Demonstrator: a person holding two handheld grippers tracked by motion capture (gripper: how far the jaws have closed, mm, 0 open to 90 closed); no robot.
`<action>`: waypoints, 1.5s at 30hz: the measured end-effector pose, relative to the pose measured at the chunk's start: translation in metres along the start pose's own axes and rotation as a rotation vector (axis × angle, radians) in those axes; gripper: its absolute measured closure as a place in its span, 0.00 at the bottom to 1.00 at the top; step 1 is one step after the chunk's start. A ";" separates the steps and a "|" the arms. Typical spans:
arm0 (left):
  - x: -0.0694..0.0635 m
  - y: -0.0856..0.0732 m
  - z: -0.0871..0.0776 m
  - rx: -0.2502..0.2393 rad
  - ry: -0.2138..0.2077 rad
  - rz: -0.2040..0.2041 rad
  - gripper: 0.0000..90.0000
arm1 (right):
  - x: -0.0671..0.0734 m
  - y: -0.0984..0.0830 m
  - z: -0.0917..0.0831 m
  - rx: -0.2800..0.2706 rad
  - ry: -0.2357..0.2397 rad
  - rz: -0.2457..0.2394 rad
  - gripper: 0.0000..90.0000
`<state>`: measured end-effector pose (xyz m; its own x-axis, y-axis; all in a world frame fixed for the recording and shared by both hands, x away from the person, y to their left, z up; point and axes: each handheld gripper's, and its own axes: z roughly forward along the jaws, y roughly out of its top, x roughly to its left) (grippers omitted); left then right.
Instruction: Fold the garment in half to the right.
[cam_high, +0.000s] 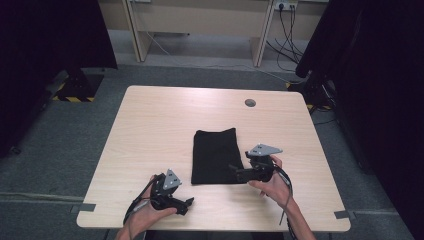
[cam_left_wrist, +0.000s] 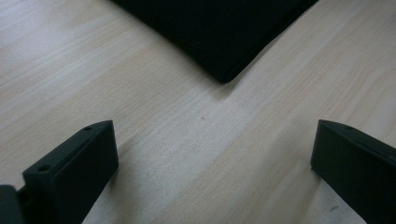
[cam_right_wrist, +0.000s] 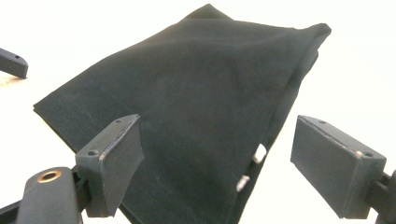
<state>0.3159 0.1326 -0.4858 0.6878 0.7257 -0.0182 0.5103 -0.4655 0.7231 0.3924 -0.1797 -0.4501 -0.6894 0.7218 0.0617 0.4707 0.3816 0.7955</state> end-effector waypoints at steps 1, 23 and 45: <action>0.000 0.000 0.000 0.000 0.000 0.000 0.00 | -0.001 -0.002 -0.001 -0.003 0.004 0.005 0.19; 0.000 0.000 0.000 0.000 0.000 0.000 0.00 | -0.004 -0.021 -0.010 -0.001 0.036 0.036 0.18; 0.000 0.000 0.000 0.000 0.000 0.000 0.00 | 0.007 -0.038 -0.023 0.025 0.040 0.007 0.18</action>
<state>0.3160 0.1326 -0.4858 0.6875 0.7259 -0.0181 0.5104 -0.4653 0.7232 0.3577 -0.2024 -0.4660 -0.7068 0.7014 0.0918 0.4891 0.3908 0.7798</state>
